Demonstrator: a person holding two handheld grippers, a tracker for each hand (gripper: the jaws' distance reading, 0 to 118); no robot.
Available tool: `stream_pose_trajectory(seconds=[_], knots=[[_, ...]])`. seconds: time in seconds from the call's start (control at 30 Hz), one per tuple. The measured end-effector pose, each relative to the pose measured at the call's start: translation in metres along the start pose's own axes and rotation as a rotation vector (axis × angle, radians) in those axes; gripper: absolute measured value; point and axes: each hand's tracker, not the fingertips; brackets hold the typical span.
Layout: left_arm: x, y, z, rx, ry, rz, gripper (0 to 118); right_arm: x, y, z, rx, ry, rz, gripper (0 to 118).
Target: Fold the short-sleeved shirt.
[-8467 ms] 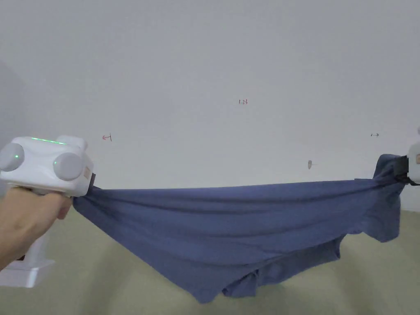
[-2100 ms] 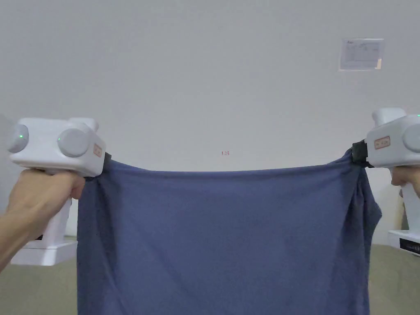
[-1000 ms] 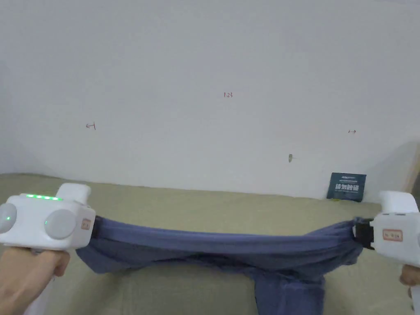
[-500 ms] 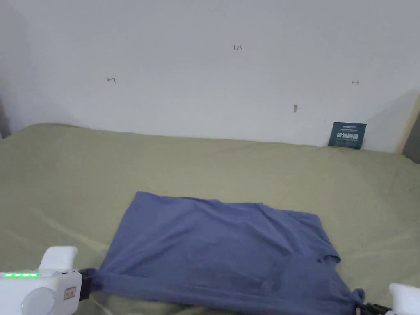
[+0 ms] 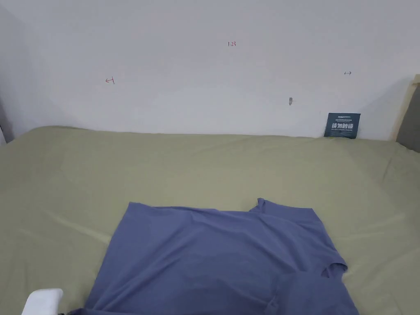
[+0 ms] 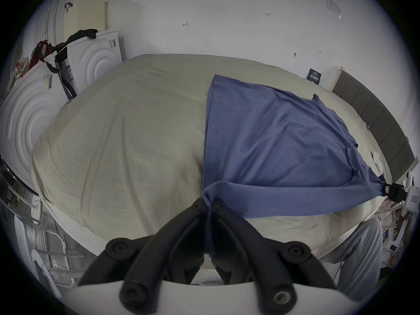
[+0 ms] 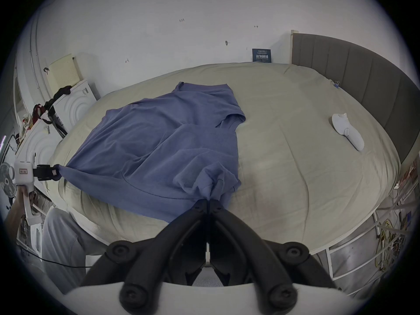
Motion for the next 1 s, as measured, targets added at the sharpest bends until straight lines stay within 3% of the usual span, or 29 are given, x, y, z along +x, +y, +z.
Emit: stream_pose_trajectory(seconds=[0.1, 0.13, 0.17, 0.2, 0.23, 0.27, 0.4, 0.53, 0.63, 0.67, 0.7, 0.73, 0.77, 0.8, 1.0], knots=[[0.002, -0.001, -0.005, -0.011, 0.002, 0.001, 6, 0.001, 0.001, -0.005, -0.017, 0.001, -0.010, 7], [0.002, 0.000, -0.005, -0.019, 0.002, 0.000, 22, 0.000, 0.002, -0.005, -0.017, 0.001, -0.017, 26], [0.002, 0.000, -0.004, -0.021, 0.006, 0.006, 63, -0.001, 0.004, -0.005, -0.021, -0.009, -0.026, 63], [-0.003, 0.002, -0.009, -0.047, 0.006, 0.032, 114, -0.001, 0.006, -0.005, -0.030, -0.018, -0.036, 115], [-0.009, 0.003, -0.014, -0.064, -0.024, 0.069, 117, -0.002, 0.008, -0.006, -0.047, -0.032, -0.047, 117], [-0.010, 0.004, -0.003, -0.018, -0.073, 0.093, 112, -0.006, 0.006, -0.003, -0.062, 0.010, -0.071, 114], [0.034, 0.021, 0.057, 0.156, -0.130, 0.119, 112, -0.021, 0.033, 0.012, 0.122, 0.009, -0.061, 115], [0.062, 0.054, 0.099, 0.413, -0.131, 0.053, 110, -0.067, 0.090, 0.068, 0.330, 0.032, 0.022, 114], [0.089, 0.060, 0.126, 0.573, -0.081, 0.005, 106, -0.102, 0.099, 0.088, 0.463, -0.006, 0.072, 114], [0.096, 0.059, 0.131, 0.626, -0.063, -0.004, 99, -0.112, 0.097, 0.093, 0.509, -0.023, 0.089, 111], [0.105, 0.058, 0.134, 0.642, -0.034, -0.022, 79, -0.123, 0.094, 0.094, 0.574, -0.054, 0.108, 97], [0.111, 0.057, 0.137, 0.658, -0.022, -0.034, 53, -0.130, 0.091, 0.094, 0.587, -0.055, 0.125, 71], [0.105, 0.056, 0.121, 0.659, -0.033, -0.029, 20, -0.139, 0.090, 0.093, 0.589, -0.075, 0.139, 31], [0.106, 0.055, 0.118, 0.651, -0.054, -0.028, 0, -0.145, 0.086, 0.091, 0.579, -0.061, 0.124, 2], [0.118, 0.042, 0.126, 0.664, -0.033, -0.114, 0, -0.144, 0.082, 0.091, 0.600, -0.044, 0.112, 2]])
